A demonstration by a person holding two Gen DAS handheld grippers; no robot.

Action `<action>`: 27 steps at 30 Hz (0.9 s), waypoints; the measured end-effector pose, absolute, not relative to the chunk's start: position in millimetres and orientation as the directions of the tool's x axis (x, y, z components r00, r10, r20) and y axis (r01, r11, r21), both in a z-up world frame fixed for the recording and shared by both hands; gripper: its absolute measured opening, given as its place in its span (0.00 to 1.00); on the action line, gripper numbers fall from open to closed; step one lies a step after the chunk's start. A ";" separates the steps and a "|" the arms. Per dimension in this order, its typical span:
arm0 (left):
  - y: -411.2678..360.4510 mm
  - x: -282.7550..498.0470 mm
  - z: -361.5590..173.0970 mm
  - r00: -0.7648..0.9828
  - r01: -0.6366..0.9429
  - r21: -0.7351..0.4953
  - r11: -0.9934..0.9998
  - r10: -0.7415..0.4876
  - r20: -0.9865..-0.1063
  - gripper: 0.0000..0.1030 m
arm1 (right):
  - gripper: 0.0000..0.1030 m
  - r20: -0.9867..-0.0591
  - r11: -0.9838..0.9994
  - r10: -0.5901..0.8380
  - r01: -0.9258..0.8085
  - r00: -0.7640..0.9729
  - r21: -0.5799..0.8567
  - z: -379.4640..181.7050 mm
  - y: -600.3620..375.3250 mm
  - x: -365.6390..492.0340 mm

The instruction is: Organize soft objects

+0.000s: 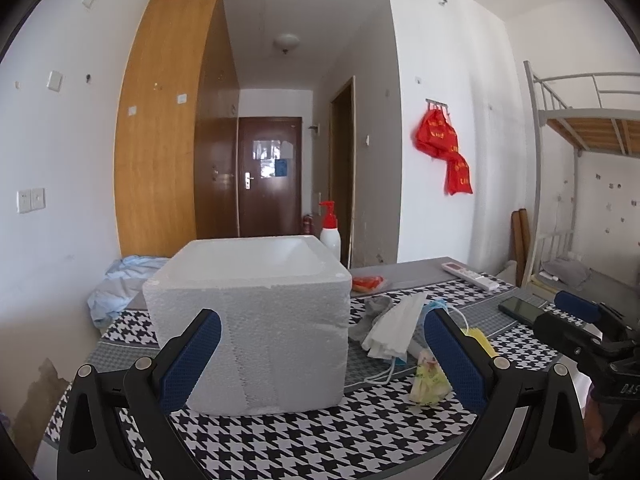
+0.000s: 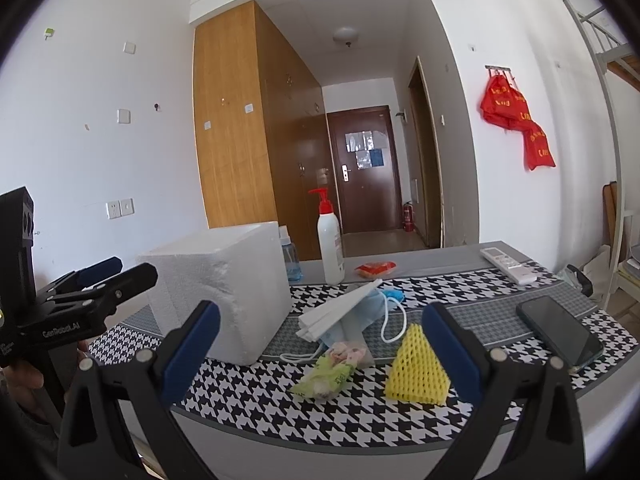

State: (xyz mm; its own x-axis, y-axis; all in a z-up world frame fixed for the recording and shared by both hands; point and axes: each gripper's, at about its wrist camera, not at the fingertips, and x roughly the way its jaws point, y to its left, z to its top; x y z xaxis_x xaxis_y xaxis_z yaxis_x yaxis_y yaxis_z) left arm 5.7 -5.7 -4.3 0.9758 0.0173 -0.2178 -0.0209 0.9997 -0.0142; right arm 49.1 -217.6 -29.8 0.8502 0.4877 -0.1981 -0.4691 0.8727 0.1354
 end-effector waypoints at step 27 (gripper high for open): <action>-10.9 10.7 -4.9 0.973 -0.018 -0.008 1.000 0.016 -0.230 0.99 | 0.99 -0.201 0.878 0.478 -0.460 0.855 0.132 -28.3 -220.7 52.1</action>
State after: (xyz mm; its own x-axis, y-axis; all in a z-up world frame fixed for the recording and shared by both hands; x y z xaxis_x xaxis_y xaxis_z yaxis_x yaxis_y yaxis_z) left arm 10.7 -10.9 -4.9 0.9730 0.0161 -0.2305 -0.0183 0.9998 -0.0077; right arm 52.1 -220.7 -28.3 0.8549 0.4783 -0.2009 -0.4601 0.8779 0.1324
